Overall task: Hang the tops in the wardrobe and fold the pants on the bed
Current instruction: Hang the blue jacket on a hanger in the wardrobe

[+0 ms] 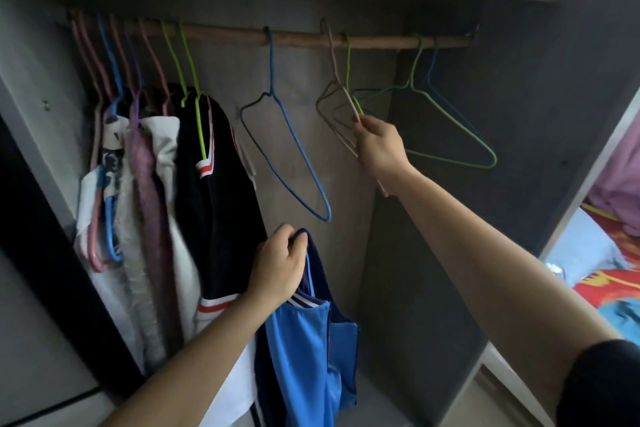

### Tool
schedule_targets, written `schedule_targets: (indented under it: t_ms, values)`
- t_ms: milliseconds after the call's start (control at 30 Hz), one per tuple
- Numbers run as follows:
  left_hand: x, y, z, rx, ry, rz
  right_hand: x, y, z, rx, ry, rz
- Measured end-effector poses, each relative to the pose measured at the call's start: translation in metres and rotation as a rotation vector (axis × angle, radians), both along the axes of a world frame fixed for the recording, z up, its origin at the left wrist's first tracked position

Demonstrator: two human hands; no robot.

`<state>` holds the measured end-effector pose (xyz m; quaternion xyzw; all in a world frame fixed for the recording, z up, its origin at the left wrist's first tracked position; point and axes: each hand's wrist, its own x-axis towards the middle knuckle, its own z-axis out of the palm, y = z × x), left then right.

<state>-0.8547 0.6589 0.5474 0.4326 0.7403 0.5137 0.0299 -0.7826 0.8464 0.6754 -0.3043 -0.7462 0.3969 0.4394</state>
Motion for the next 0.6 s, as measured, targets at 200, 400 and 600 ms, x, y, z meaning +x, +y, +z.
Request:
schedule_targets:
  t_ms: [200, 400, 600]
  values:
    - [0.014, 0.004, -0.017, -0.034, -0.006, -0.058, 0.032, -0.018, 0.004, 0.114, 0.048, -0.028]
    - [0.033, 0.009, -0.021, -0.113, -0.011, -0.093, 0.103, -0.055, -0.079, 0.061, 0.153, -0.056]
    - [0.056, 0.027, -0.036, -0.188, 0.001, -0.215, 0.192, -0.086, -0.159, 0.03, 0.071, -0.116]
